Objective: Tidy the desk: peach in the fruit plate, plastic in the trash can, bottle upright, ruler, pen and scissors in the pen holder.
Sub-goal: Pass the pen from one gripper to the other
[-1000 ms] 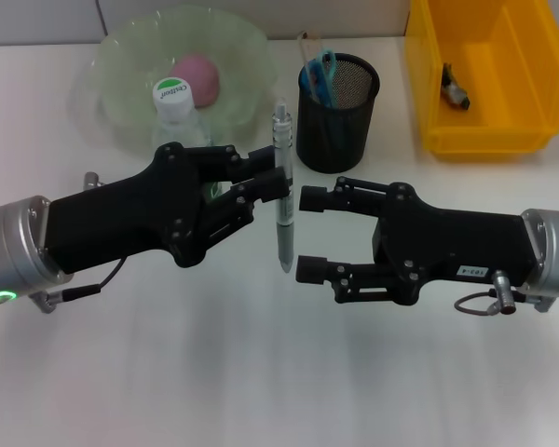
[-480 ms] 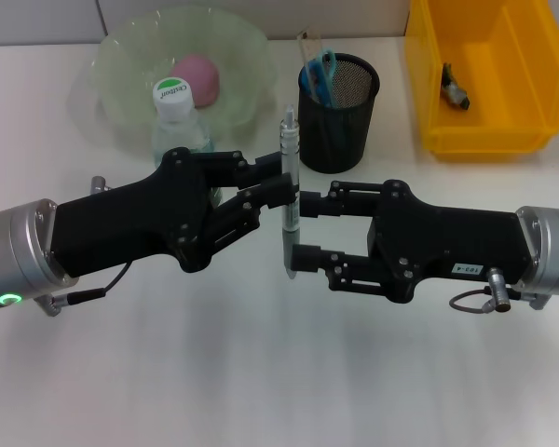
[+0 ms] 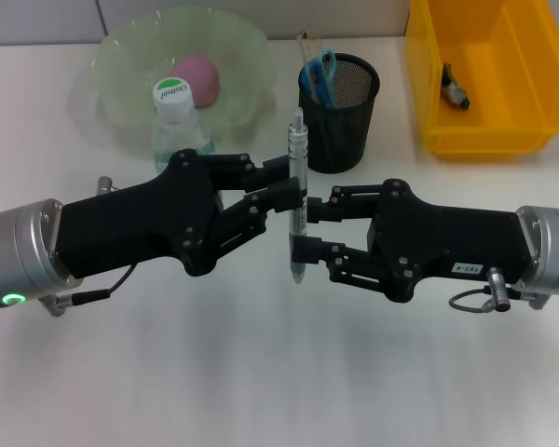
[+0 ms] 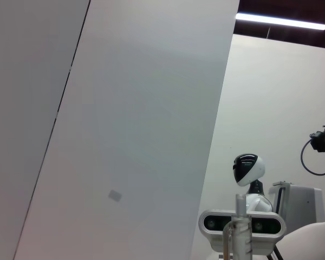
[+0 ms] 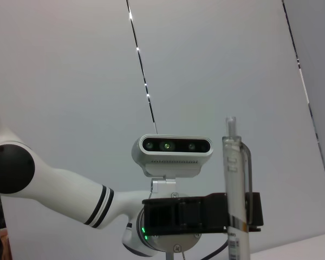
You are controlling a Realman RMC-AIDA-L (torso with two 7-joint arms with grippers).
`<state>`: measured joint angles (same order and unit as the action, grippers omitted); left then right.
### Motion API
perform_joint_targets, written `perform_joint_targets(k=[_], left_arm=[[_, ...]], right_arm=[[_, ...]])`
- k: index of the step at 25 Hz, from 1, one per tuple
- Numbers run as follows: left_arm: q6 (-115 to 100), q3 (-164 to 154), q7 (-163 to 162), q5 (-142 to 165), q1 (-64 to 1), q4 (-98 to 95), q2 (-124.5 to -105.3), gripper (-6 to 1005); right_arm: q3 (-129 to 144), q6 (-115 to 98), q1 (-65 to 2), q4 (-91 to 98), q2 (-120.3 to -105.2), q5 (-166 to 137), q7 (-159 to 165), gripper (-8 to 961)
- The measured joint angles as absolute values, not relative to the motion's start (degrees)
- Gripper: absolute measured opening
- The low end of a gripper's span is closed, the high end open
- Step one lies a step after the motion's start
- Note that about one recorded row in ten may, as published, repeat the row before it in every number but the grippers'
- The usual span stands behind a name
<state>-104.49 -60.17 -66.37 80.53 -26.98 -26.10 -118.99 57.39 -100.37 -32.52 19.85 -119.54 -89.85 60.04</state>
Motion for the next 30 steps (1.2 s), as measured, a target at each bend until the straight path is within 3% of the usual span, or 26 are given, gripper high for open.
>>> perform_joint_targets(k=[22,25,30], left_arm=[[-104.65,-60.29,-66.73,80.48,-26.99,-25.22,-119.00,292],[-104.53,-60.29,-66.77,80.49,-27.04,-25.22,-119.00,297],[-104.21,-60.29,-66.77,80.51,-26.96,-25.22,-119.00,305]], right_arm=[[59.73,-100.22,-33.13,19.50,-119.79,-88.89,59.19,218],[59.74,-100.00,-33.13,19.51,-119.79,-88.86,59.16,141],[59.76,-99.66,-33.13,19.51,-119.79,-88.84,59.15,148]])
